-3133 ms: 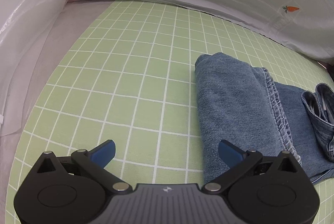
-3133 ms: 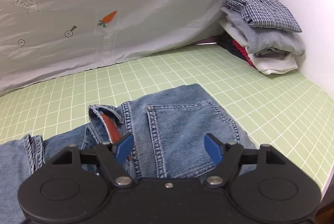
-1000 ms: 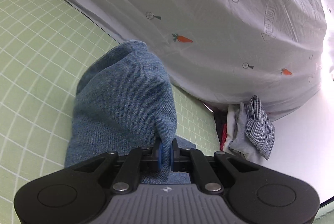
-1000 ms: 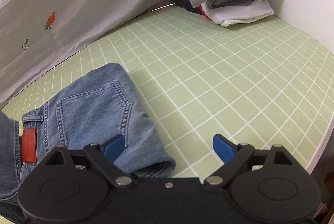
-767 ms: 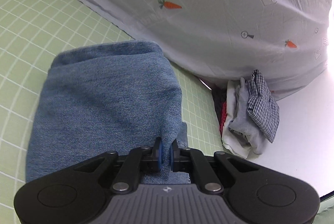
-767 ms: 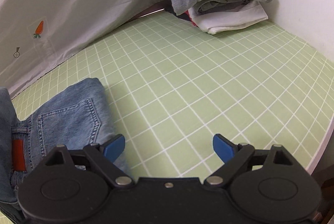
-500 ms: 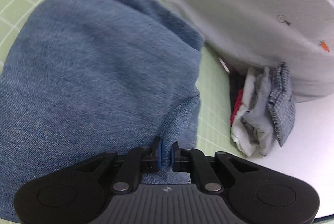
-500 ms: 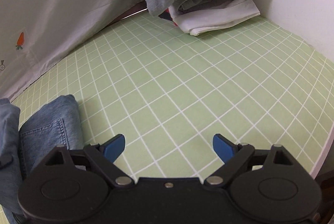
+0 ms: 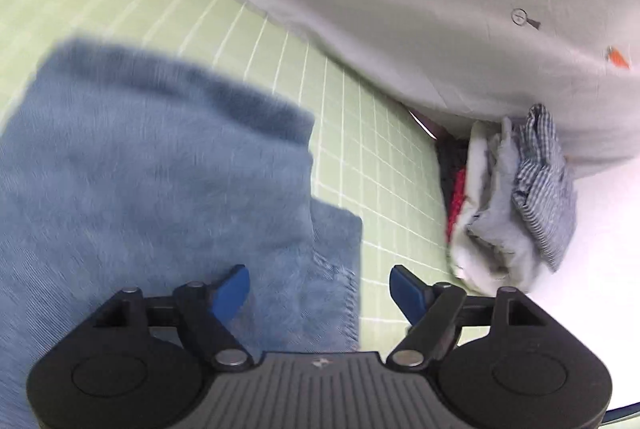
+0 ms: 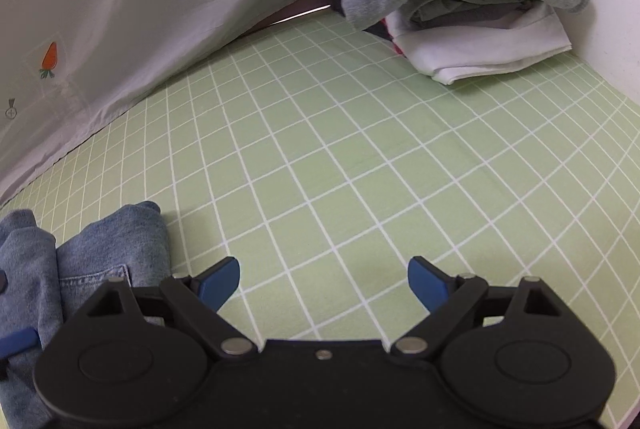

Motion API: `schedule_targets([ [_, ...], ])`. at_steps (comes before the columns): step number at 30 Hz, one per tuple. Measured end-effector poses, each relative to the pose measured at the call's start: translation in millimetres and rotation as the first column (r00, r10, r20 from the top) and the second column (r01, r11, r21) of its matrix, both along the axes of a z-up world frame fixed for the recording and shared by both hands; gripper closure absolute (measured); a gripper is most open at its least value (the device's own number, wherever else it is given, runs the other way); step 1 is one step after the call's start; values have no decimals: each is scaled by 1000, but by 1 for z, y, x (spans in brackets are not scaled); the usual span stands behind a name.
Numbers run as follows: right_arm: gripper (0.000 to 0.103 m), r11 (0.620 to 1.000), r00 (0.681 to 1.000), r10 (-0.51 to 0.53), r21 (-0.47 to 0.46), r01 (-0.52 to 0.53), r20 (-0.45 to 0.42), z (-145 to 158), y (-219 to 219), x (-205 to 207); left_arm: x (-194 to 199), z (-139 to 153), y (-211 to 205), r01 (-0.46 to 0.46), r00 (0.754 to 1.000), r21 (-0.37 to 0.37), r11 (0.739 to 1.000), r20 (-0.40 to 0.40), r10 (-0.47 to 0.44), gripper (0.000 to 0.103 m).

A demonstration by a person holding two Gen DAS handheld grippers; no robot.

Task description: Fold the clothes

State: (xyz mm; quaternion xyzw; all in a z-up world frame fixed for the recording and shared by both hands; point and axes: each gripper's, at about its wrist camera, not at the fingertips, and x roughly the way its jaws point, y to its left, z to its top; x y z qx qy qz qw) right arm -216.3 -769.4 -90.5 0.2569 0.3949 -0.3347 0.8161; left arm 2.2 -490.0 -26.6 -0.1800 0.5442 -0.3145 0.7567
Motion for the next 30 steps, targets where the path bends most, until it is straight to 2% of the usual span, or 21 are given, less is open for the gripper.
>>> schedule_targets([
  [4,11,999,999,43,-24,-43,8,6,9,8,2,19,14,-68,987,146,987,151,46,20],
  [5,11,998,998,60,-36,-59,10,9,12,10,2,21,19,-96,981,200,975,183,59,17],
  [8,11,990,992,128,-64,-126,22,18,27,24,0,18,43,-171,966,340,925,243,89,17],
  [11,11,977,978,206,-72,-203,39,25,43,43,0,6,74,-215,962,413,885,244,120,17],
  [12,11,970,971,235,-73,-232,44,27,50,50,-1,0,84,-224,964,424,878,230,135,17],
  [15,11,941,939,337,-71,-332,74,35,71,73,-2,-15,104,-257,963,396,882,181,199,15],
  [18,12,889,882,458,-52,-455,110,37,97,94,-2,-26,111,-281,959,370,885,147,243,13],
  [22,21,827,823,563,-47,-561,74,26,124,115,0,-31,108,-288,957,374,882,150,248,11],
  [25,31,793,791,609,-42,-608,54,19,138,122,0,-32,107,-284,958,381,880,152,244,11],
  [27,48,773,771,634,-43,-633,60,18,144,124,-1,-33,109,-284,958,380,880,146,246,11],
  [30,61,733,730,680,-68,-677,64,21,150,124,0,-34,111,-283,959,384,879,142,247,11],
])
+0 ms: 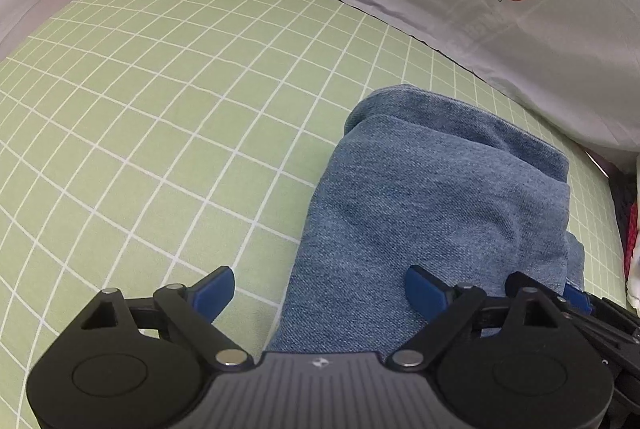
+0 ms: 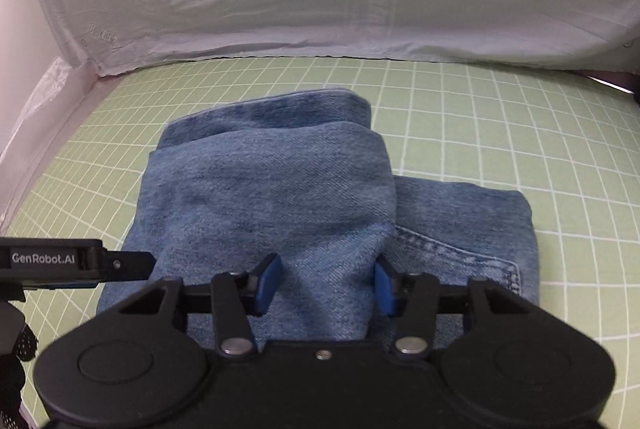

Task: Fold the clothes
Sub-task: 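Grasp the folded jeans bundle with both grippers from opposite sides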

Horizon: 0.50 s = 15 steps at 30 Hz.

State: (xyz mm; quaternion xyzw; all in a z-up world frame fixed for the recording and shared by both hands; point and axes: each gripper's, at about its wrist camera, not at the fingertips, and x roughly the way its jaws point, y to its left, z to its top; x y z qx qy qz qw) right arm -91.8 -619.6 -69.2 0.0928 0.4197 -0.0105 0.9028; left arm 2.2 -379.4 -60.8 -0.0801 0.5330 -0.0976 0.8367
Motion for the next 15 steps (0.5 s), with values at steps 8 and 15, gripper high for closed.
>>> schedule_targets([
  [8,96,981,993,-63,188,42,104,27,-40,-25,1,17,-13,77,996,29,997,46,-79,11],
  [15,96,957,964,-231,208,201,130,51,-93,-66,-9,31,-37,229,970,-56,972,99,-223,9],
])
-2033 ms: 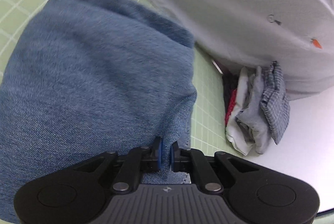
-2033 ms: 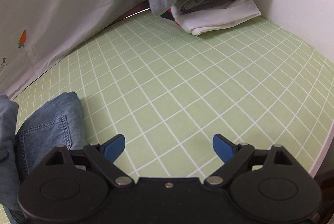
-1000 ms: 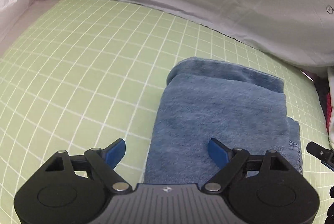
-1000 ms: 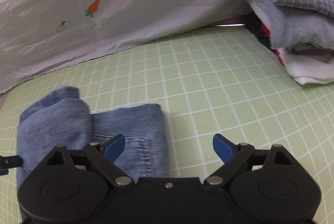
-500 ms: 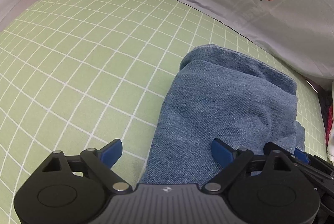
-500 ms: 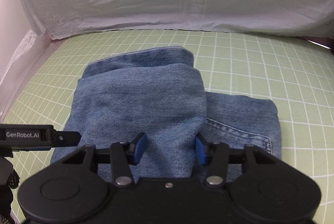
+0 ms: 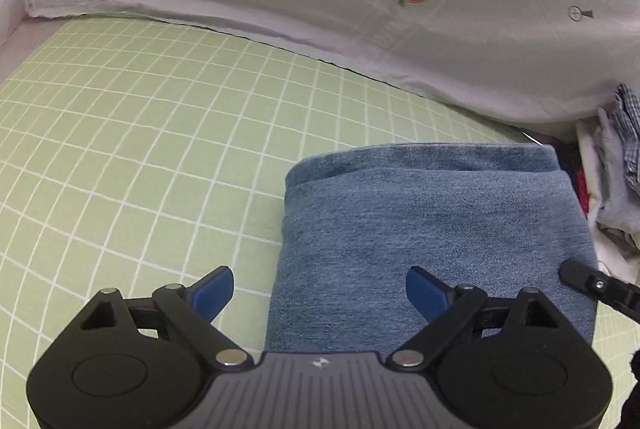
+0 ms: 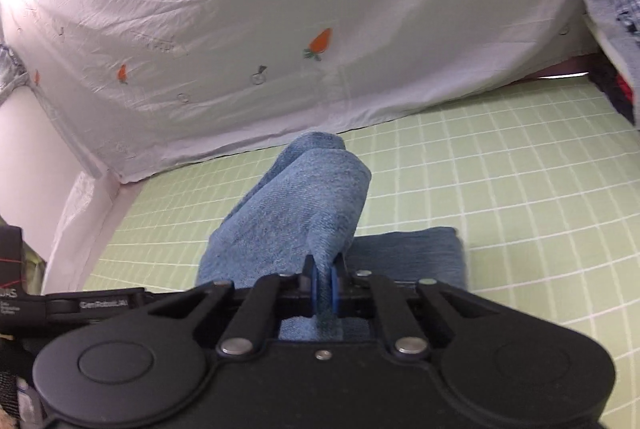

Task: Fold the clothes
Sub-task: 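Grasp the folded jeans bundle with both grippers from opposite sides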

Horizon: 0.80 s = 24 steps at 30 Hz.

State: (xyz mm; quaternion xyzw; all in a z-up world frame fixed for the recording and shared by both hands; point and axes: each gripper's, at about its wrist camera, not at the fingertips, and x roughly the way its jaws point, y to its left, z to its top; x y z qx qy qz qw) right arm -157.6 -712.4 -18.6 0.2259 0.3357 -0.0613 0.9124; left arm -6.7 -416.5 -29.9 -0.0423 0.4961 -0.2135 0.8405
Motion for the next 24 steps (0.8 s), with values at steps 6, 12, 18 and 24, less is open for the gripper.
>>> schedule_targets([
  [6,61,992,977,-118,26,125,-176,-49,-24,-3,-2,-35,-9,15,995,37,999,-104,-11,7],
  [12,34,989,975,-92,93,113,-204,-66,-28,-5,7,-51,-2,-33,984,-13,999,-173,30,2],
  [18,24,968,974,-86,213,131,-209,-84,-37,3,16,-61,-5,-49,976,-49,998,-216,38,0],
  [24,62,948,986,-58,302,102,-153,-89,-37,6,10,-51,-11,-52,981,-114,992,-192,29,41],
])
